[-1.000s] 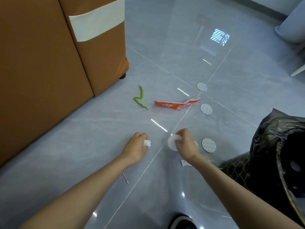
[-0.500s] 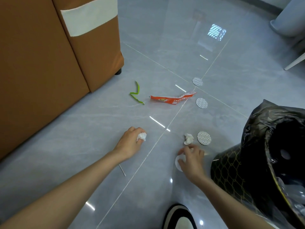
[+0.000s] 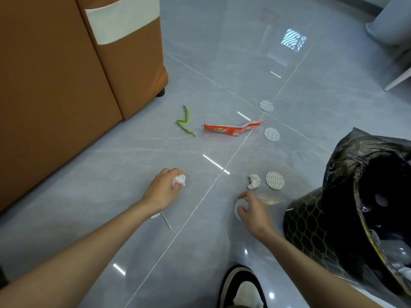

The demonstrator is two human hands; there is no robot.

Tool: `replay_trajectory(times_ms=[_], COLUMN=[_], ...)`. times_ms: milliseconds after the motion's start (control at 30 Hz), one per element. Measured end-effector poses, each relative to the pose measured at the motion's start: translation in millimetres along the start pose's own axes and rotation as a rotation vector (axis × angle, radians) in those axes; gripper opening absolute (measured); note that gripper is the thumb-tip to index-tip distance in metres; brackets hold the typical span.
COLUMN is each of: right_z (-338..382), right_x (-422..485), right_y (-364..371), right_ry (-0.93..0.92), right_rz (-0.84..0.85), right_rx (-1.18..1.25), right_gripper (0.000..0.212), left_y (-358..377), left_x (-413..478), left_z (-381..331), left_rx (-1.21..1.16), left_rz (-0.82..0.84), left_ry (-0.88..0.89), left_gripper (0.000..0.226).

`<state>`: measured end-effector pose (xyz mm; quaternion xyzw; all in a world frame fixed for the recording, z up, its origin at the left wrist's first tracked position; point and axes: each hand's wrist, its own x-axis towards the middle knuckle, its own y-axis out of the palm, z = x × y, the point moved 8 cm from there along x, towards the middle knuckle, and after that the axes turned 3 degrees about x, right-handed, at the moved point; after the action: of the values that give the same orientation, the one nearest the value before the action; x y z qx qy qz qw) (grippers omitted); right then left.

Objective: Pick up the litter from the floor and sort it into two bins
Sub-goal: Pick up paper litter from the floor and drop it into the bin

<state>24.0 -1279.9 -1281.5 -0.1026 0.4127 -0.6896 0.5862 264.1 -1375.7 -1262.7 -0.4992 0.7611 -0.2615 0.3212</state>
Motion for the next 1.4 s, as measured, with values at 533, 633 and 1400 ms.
replay_trajectory(times_ms=[533, 633, 1400], right_z=[-1.0, 0.1, -20.8], right_x=[35.9, 32.7, 25.0], right_y=[-15.9, -11.6, -18.4], right_ry=[0.125, 0.068, 0.340], right_rz=[-0.080, -0.058, -0.047], right_rx=[-0.096, -0.155, 0.021], right_gripper=[0.034, 0.028, 0.061], left_y=[2.1, 13.1, 14.9], left_x=[-26.6, -43.3, -49.9], left_z=[34.1, 42.6, 40.7], left_rx=[0.061, 0.143, 0.458], left_rz=[0.154, 0.259, 0.307], left_ry=[-0.051, -0.022, 0.220], left_gripper=[0.042, 0.027, 0.003])
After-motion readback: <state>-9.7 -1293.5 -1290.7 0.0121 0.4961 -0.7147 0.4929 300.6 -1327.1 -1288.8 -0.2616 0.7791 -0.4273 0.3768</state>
